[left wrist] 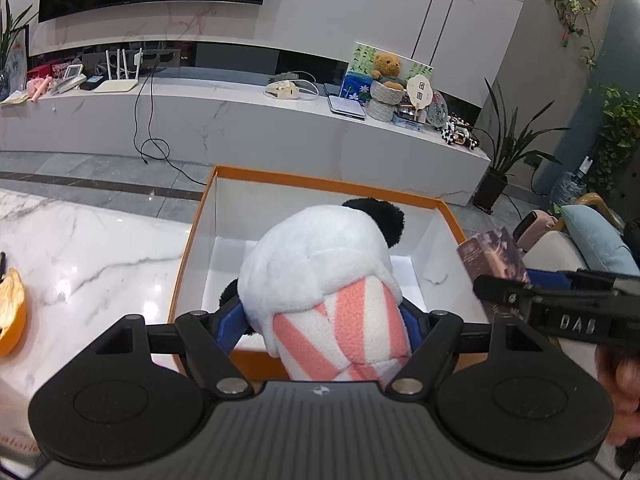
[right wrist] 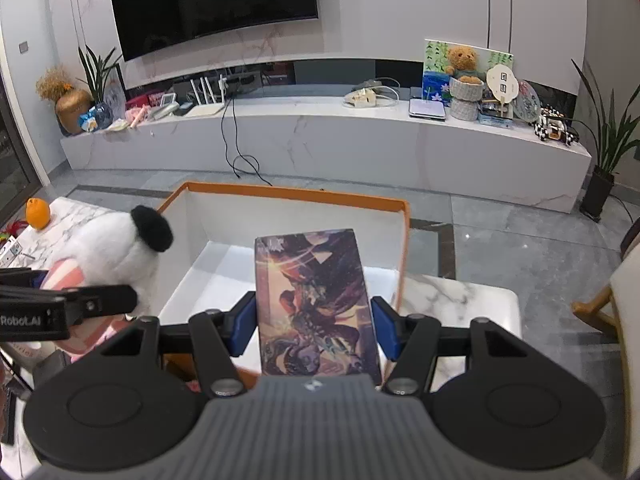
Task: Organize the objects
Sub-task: 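Lift the plush with the left gripper while the right gripper lifts the card box toward the orange box, then lower the white plush into the orange box and open the left gripper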
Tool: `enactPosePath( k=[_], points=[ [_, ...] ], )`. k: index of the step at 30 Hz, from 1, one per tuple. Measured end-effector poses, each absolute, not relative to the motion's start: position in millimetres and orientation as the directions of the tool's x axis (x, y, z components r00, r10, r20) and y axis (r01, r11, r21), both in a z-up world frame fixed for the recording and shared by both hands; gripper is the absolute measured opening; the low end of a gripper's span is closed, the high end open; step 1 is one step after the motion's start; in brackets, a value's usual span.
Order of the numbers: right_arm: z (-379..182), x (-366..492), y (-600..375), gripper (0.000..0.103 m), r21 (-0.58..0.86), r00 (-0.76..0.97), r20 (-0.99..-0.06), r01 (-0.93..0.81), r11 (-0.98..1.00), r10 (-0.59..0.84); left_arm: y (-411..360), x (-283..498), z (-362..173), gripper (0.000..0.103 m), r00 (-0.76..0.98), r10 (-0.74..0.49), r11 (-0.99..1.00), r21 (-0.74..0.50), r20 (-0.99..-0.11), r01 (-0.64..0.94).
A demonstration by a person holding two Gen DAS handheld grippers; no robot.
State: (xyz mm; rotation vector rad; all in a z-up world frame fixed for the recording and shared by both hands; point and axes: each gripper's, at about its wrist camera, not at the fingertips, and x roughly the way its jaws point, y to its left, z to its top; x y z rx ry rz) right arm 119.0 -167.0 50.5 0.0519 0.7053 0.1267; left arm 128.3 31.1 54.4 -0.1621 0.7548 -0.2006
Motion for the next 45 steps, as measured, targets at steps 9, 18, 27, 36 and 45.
enactPosePath(
  k=[9,18,27,36,45],
  points=[
    [8.5,131.1,-169.9,0.061,0.107,0.81,-0.58,-0.028,0.994,0.085,19.7,140.8,39.6,0.087,0.762,-0.207,0.976,-0.189,-0.614,0.112],
    [-2.1,139.2,-177.2,0.061,0.154,0.83,-0.551,0.001,0.988,0.085,5.1,151.3,34.6,0.087,0.772,-0.186,0.982,-0.137,-0.608,0.129],
    [-21.9,143.0,-168.8,0.061,0.091,0.824,-0.563,-0.012,0.996,0.061,5.8,161.5,5.1,0.087,0.736,-0.156,0.988,-0.118,-0.659,0.104],
    [-26.1,139.1,-157.0,0.062,0.047,0.809,-0.584,-0.041,0.998,0.061,-8.6,165.4,-13.5,0.086,0.686,-0.116,0.992,-0.045,-0.718,0.12],
    [-26.3,138.5,-150.7,0.061,0.002,0.801,-0.598,-0.051,0.999,0.042,-8.0,162.7,-14.2,0.077,0.683,-0.122,0.991,-0.052,-0.72,0.122]
  ],
)
